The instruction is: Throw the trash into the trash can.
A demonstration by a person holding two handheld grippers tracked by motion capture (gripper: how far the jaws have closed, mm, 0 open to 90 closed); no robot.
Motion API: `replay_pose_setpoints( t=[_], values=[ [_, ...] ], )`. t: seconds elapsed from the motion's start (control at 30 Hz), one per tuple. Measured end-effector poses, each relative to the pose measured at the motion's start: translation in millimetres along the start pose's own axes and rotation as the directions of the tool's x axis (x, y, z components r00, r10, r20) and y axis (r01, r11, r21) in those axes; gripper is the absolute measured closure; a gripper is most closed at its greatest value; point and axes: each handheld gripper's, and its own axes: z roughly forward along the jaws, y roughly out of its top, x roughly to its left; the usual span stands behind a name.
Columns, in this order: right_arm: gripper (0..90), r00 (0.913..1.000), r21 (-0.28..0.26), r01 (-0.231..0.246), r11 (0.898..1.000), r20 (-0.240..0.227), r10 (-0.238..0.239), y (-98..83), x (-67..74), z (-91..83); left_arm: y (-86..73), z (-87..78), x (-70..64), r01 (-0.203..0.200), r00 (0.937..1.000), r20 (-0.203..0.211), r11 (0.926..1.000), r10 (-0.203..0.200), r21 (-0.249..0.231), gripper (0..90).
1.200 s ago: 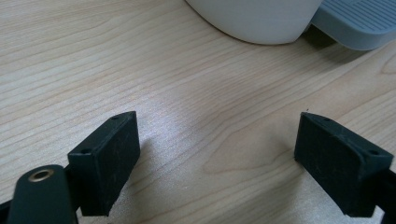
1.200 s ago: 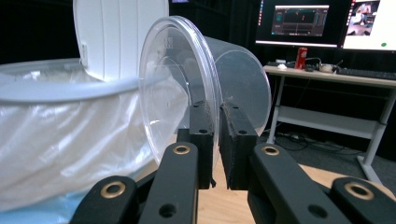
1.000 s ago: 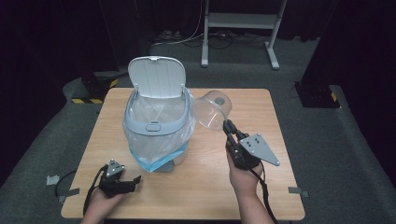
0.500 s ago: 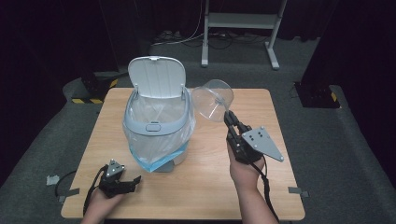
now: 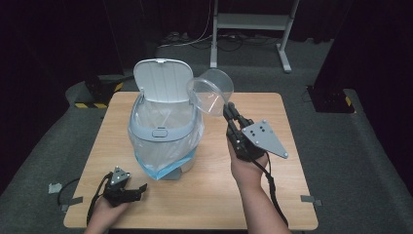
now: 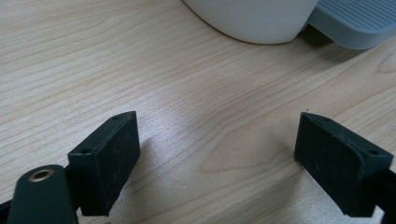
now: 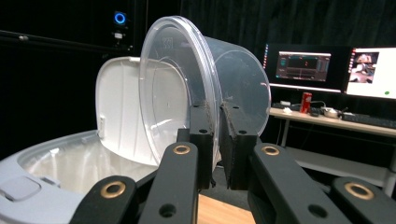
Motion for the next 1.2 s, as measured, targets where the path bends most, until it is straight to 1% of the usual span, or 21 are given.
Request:
replay_pose_setpoints(
  t=[0.17,0.47,0.7,0.87,1.03,1.07,1.2],
  values=[
    [84.1,0.9998,-0.01,0.012,1.0,-0.017,-0.012,6.0,8.0,7.4,0.0,-0.1,0.0,0.0,1.0,0.004,1.0,0.0,0.0,14.4],
    [84.1,0.9985,-0.008,0.011,1.0,-0.053,-0.012,10.0,22.7,24.0,0.0,0.0,-0.1,-0.004,1.0,0.006,1.0,0.004,0.0,14.4],
    [84.1,0.9965,0.01,0.027,1.0,-0.079,-0.026,3.7,37.8,39.1,-0.1,-0.2,0.2,-0.005,0.9999,0.011,1.0,0.005,0.0,14.4],
    [84.1,0.9945,0.046,0.042,0.998,-0.097,-0.038,-3.2,47.7,55.8,-0.2,-0.2,0.3,-0.002,0.9999,0.013,1.0,0.002,-0.002,14.4],
    [84.1,0.9939,0.067,0.039,0.997,-0.106,-0.032,-8.1,53.6,66.5,-0.2,-0.1,0.2,0.003,0.9999,0.013,1.0,-0.003,-0.005,14.4],
    [84.1,0.9934,0.065,0.043,0.997,-0.109,-0.036,-8.7,54.4,68.5,-0.2,-0.1,0.3,0.003,0.9999,0.014,1.0,-0.003,-0.006,14.4],
    [84.0,0.9925,0.073,0.047,0.996,-0.116,-0.039,-11.6,59.2,72.8,-0.2,-0.2,0.3,0.002,0.9999,0.015,1.0,-0.002,-0.005,14.4]
  ],
)
